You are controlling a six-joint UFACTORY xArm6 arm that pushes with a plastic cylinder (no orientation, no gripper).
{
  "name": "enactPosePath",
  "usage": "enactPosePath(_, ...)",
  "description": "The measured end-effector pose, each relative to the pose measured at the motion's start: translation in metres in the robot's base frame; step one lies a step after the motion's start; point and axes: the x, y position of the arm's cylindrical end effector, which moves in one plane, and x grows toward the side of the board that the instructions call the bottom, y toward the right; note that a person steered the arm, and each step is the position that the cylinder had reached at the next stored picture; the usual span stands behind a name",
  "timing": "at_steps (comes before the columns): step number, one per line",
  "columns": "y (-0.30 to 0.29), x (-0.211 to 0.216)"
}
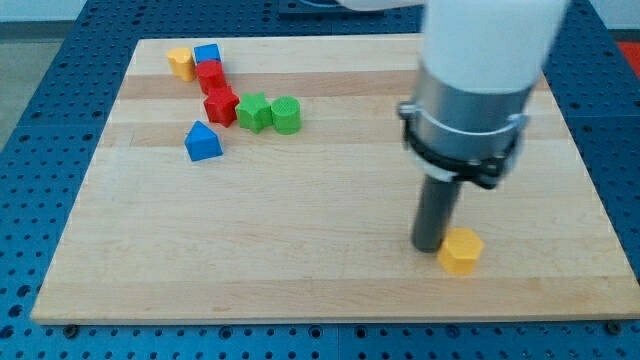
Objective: Move the arm to the left side of the blue triangle
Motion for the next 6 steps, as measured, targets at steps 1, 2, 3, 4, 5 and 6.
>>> enactPosePath(1, 0.026, 0.002)
enactPosePath(2, 0.036, 0.008)
enactPosePath(3, -0.039, -0.006)
enactPosePath(4, -0.133, -0.046)
enactPosePath(5, -0.252, -0.070)
enactPosePath(6, -0.339, -0.064)
